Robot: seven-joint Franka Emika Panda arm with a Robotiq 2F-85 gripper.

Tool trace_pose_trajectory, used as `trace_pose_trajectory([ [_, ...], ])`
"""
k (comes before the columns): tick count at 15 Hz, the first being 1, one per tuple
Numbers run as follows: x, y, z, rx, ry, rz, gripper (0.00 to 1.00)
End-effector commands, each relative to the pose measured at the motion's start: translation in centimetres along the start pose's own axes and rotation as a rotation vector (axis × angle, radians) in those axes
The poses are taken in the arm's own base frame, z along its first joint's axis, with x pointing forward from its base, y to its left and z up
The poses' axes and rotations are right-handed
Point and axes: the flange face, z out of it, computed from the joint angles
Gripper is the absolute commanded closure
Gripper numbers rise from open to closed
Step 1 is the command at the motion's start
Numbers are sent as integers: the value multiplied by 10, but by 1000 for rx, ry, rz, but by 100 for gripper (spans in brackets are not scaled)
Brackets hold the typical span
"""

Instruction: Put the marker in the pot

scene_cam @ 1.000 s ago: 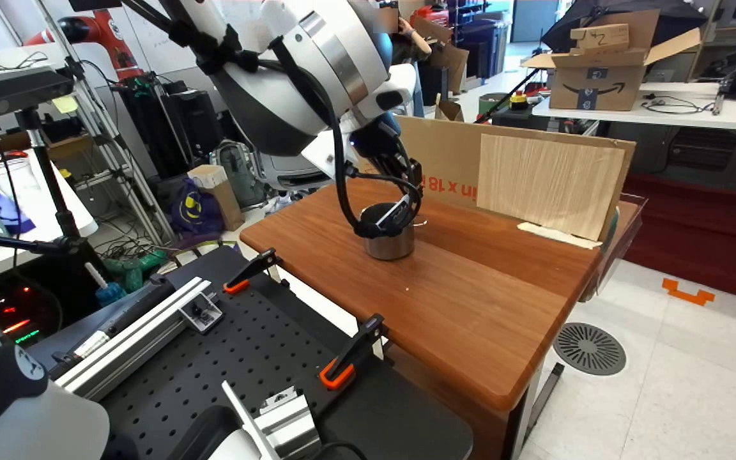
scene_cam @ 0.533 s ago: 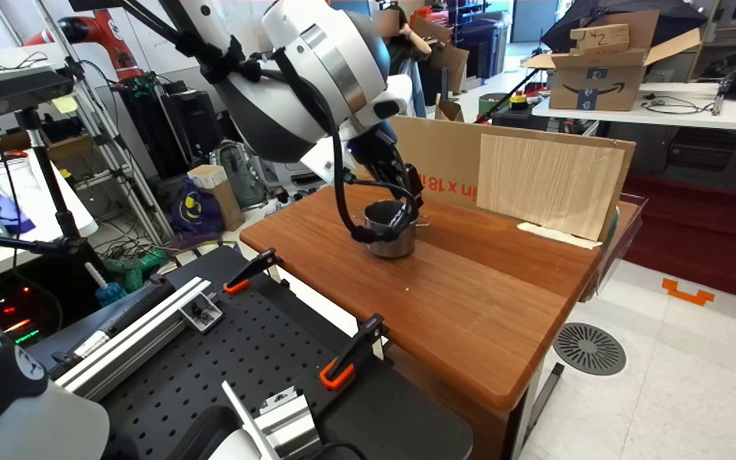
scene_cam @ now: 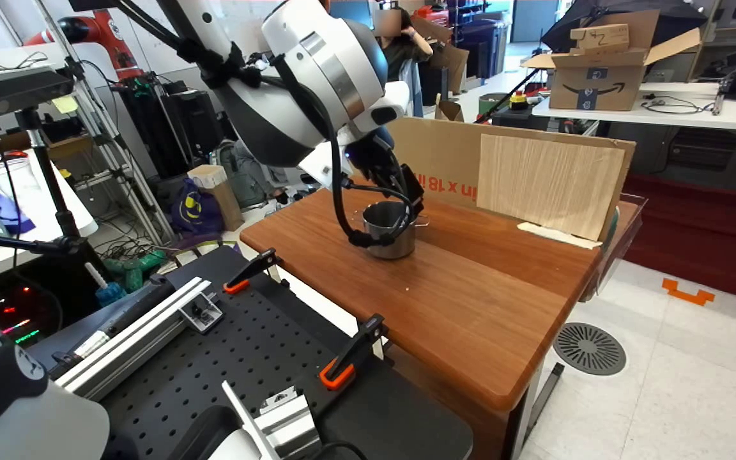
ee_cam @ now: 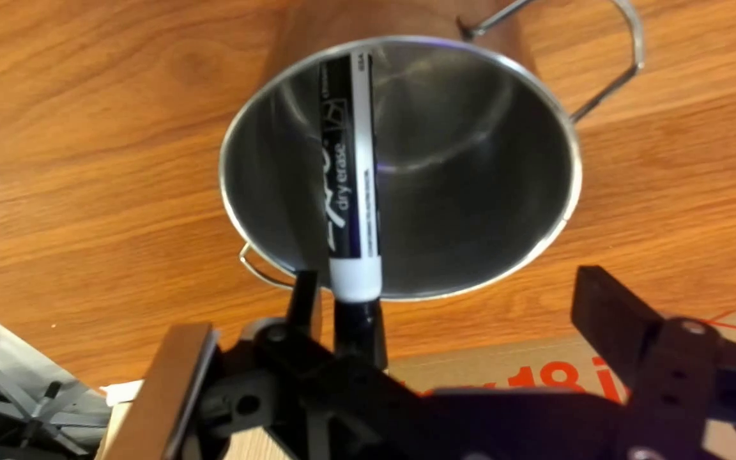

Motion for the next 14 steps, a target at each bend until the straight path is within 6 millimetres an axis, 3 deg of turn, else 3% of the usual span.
trace_pose_trajectory([
  [1, 1, -4, -1, 14, 2, 15, 0],
  [5, 1, -8, -17, 45, 14, 22, 0],
  [10, 11, -15, -59, 106, 65, 68, 0],
  [14, 1, -20, -87, 145, 65, 109, 0],
])
